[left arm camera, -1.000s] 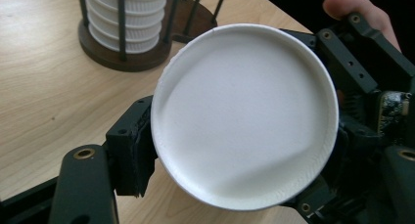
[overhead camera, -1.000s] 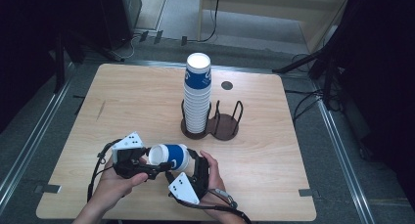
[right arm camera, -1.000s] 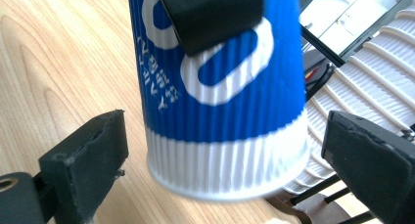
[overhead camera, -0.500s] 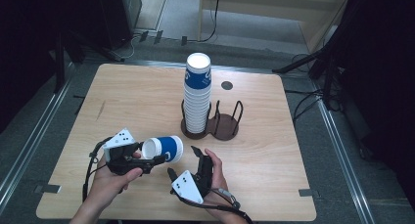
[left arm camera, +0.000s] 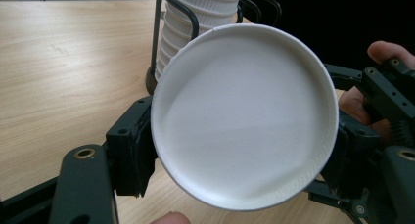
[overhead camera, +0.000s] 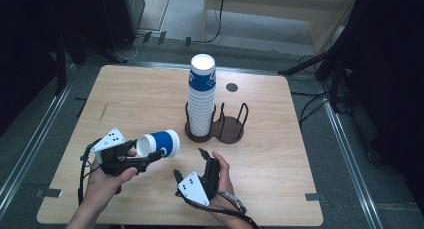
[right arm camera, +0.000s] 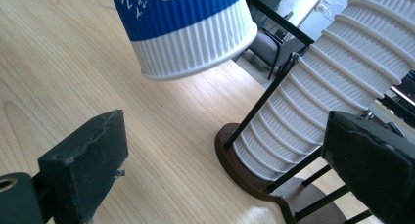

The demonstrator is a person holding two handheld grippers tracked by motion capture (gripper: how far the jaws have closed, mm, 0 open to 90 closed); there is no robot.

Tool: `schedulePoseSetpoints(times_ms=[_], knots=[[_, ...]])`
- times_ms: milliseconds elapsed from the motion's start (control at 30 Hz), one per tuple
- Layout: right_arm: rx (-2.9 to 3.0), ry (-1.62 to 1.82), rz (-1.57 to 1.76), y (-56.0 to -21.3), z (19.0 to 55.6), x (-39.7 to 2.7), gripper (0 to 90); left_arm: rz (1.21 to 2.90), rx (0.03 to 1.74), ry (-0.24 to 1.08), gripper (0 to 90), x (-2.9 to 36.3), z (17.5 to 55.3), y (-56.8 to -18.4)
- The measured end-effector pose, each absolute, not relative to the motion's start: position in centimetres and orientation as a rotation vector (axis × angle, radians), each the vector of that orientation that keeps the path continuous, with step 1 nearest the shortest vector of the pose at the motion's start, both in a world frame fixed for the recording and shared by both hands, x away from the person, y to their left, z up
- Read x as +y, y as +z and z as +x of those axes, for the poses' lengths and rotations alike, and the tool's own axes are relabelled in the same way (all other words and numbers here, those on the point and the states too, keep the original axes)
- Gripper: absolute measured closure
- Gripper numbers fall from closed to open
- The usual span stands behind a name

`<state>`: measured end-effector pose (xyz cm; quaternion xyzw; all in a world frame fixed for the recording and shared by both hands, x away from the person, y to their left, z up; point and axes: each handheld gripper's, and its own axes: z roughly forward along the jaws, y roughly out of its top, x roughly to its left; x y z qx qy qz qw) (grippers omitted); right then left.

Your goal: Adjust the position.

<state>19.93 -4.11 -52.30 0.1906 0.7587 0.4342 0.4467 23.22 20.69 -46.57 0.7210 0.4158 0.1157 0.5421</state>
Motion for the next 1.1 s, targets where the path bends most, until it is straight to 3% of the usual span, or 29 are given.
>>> schedulePoseSetpoints(times_ms=[700,1100], knots=[[1.926,1.055,0.61,-52.4,20.2,-3.9,2.0,1.58,0.942,0.331,27.4,21.4,22.9,-46.1],[1.912,1.195,0.798,-50.6,20.9,-4.8,1.7,1.461,0.851,0.393,27.5,21.6,22.8,-46.6]])
